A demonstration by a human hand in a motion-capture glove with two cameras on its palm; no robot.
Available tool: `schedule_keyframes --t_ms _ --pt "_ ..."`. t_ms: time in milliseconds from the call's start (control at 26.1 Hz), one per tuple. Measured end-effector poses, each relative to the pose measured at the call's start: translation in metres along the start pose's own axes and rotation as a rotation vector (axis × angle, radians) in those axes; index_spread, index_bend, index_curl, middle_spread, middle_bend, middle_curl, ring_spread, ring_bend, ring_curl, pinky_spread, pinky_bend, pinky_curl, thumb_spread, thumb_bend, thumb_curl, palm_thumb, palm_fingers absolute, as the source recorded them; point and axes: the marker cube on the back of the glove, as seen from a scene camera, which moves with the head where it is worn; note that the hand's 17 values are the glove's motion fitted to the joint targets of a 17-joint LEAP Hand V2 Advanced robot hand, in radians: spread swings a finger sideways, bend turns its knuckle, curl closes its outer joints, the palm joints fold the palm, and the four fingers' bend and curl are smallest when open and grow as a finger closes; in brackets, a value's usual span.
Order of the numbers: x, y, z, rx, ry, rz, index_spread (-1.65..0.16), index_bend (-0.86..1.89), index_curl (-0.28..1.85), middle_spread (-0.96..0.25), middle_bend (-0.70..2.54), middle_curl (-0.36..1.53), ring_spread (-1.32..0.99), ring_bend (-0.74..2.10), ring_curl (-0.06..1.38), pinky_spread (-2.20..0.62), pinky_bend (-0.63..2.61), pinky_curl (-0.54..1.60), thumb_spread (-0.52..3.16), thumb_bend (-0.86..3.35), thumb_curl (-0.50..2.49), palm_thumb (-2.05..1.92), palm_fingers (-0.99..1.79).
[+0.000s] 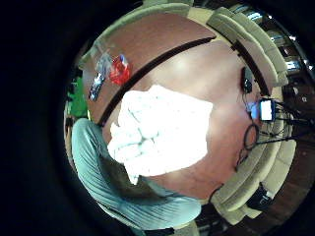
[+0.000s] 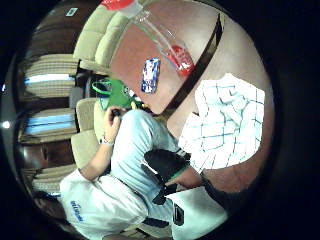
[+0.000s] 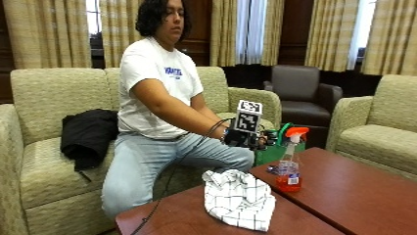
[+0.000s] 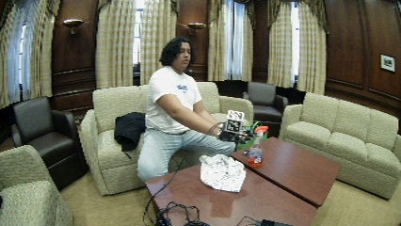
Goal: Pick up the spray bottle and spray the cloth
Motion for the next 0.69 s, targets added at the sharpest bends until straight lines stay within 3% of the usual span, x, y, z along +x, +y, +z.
schedule_keyframes --t_ms 383,690 --pt "0.011 0.081 0.001 -0.058 0.144 -0.033 -0.46 0.14 0.21 -0.19 0.17 0.29 -0.12 0.22 0.28 0.2 0.37 0.34 0.8 -0.04 0.38 0.4 -0.07" --pt "0.013 0.135 -0.009 -0.067 0.11 -0.068 -0.47 0.14 0.22 -0.19 0.17 0.29 -0.12 0.22 0.28 0.2 0.37 0.34 0.83 -0.04 0.37 0.38 -0.05"
